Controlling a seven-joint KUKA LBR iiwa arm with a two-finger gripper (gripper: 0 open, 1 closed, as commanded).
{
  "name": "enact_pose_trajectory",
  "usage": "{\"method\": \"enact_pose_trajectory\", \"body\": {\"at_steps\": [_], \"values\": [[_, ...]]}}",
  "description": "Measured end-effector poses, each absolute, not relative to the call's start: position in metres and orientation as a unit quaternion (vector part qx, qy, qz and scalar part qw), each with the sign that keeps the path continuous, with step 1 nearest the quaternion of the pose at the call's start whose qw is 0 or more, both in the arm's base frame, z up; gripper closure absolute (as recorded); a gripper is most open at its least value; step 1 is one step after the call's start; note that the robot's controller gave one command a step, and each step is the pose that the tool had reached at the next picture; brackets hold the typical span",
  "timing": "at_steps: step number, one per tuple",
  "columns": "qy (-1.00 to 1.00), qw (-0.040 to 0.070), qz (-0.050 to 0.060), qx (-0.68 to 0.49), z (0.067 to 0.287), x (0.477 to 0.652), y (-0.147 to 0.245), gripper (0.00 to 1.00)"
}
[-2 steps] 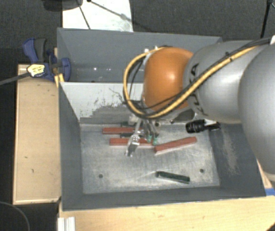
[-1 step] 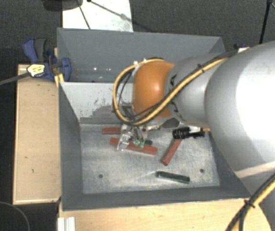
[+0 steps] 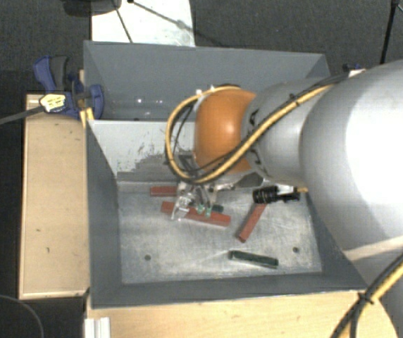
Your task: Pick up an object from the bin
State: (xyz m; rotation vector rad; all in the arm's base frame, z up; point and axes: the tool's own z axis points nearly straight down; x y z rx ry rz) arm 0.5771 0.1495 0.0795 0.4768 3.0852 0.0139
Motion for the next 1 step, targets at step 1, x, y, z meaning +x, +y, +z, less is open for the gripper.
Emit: {"method": "enact_pose_trajectory", "body": {"at_steps": [1], "values": [[0.989, 0.003, 0.001, 0.146, 0.2384, 0.5889, 0.1455, 1.00]]}}
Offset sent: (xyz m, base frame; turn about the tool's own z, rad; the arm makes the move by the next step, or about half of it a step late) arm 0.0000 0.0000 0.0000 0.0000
